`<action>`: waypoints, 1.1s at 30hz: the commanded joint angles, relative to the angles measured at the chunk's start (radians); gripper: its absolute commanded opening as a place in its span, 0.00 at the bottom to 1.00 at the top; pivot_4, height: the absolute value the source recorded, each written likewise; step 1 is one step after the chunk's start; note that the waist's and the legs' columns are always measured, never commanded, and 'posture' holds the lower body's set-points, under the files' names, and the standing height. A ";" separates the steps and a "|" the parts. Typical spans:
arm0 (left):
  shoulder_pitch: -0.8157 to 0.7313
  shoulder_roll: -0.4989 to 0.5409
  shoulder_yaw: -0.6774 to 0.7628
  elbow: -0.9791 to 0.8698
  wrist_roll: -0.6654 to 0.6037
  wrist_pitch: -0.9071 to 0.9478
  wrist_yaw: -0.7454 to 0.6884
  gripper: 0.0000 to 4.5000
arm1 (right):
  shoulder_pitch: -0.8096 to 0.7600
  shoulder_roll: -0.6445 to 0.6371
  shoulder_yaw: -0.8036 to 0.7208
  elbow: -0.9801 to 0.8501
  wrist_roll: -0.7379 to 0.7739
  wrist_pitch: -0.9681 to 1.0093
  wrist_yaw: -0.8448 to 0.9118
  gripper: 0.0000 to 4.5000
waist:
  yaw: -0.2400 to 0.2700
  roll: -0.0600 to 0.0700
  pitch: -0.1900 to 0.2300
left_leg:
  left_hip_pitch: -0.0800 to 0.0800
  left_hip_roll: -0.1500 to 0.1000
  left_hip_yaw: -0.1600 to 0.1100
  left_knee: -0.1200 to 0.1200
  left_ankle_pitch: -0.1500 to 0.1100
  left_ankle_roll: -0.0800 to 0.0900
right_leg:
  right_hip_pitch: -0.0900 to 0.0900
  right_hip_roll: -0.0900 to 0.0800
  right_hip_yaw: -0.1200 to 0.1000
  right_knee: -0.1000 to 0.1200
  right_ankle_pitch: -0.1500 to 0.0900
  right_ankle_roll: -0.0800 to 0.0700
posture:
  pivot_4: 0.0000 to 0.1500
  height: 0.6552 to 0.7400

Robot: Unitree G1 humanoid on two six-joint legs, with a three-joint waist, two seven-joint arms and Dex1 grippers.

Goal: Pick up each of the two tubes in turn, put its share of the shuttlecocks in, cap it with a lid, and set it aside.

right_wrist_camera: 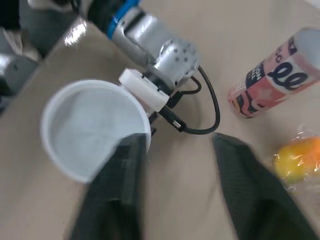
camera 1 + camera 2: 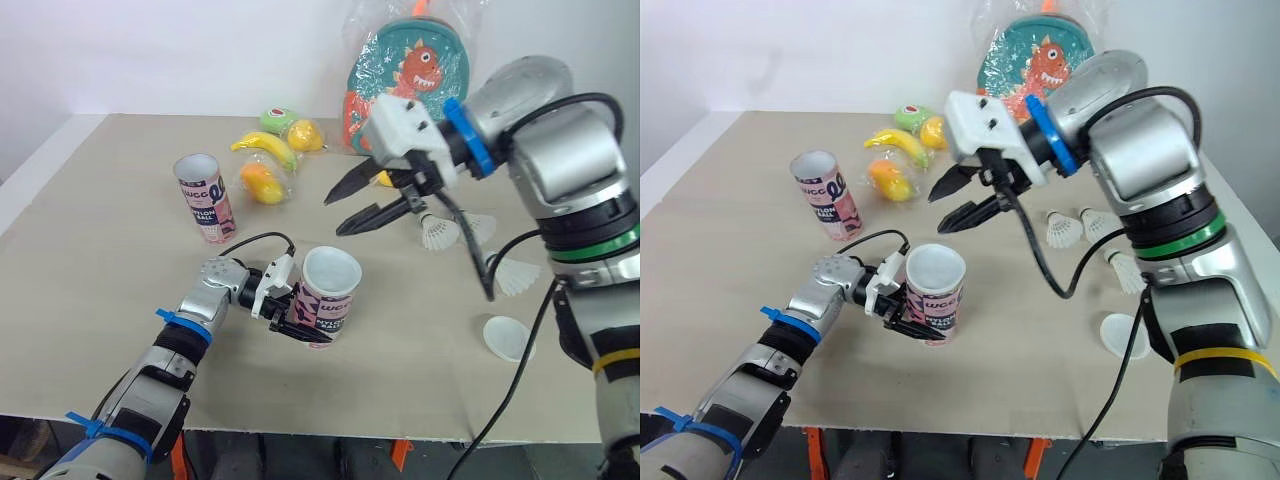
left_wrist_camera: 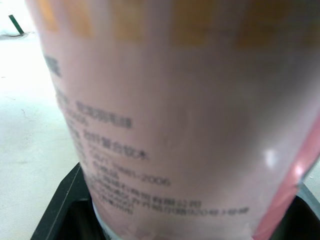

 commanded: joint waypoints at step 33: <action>0.059 0.007 -0.006 -0.005 0.057 0.010 0.017 0.65 | 0.122 0.130 0.111 -0.059 -0.088 -0.061 0.031 0.01 | -0.002 -0.011 -0.025 | 0.024 0.003 0.002 -0.003 -0.004 -0.007 | 0.016 0.000 0.000 0.000 -0.011 -0.004 | 1.00 1.00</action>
